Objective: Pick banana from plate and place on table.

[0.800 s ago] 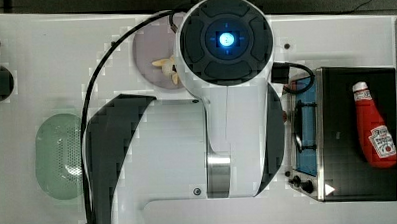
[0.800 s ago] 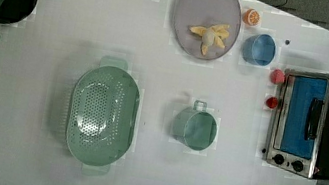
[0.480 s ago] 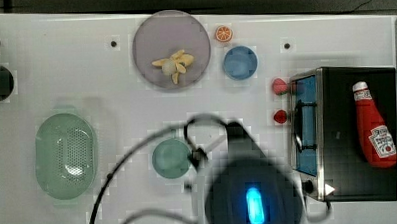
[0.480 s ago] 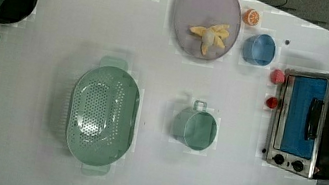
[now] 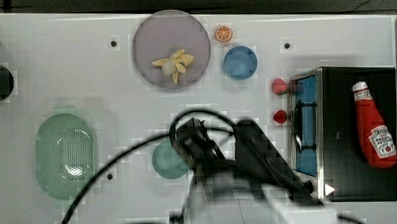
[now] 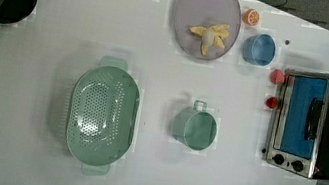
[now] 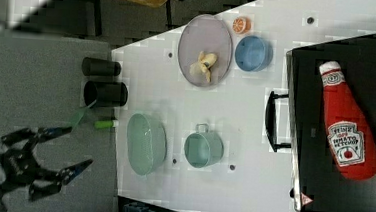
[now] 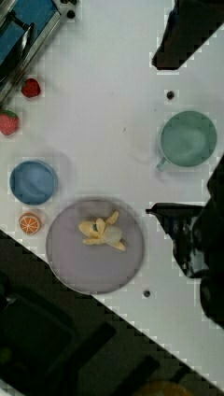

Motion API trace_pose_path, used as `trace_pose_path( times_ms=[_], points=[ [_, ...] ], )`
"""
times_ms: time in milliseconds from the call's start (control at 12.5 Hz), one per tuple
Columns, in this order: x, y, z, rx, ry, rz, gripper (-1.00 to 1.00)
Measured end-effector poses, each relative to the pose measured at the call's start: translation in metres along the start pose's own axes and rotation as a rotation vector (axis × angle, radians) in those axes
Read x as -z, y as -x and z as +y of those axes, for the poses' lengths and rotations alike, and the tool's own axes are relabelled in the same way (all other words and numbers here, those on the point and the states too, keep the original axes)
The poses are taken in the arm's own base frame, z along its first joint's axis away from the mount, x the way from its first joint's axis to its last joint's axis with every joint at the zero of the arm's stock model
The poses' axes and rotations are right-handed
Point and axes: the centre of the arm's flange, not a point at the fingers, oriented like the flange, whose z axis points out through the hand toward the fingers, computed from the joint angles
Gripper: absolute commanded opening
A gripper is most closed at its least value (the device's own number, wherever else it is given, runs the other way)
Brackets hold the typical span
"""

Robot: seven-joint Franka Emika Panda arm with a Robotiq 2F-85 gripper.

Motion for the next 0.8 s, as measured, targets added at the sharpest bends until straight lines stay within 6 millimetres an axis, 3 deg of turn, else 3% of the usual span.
trace_pose_path(
  times_ms=[160,400,560,800],
  points=[
    [-0.054,-0.011,-0.049,0.036,0.038,-0.024,1.0],
    [-0.167,0.0,-0.113,0.091,0.136,-0.137,1.0],
    [-0.238,0.0,-0.141,0.093,0.19,-0.224,1.0],
    [-0.31,-0.021,-0.166,0.073,0.237,-0.269,1.0]
  ],
)
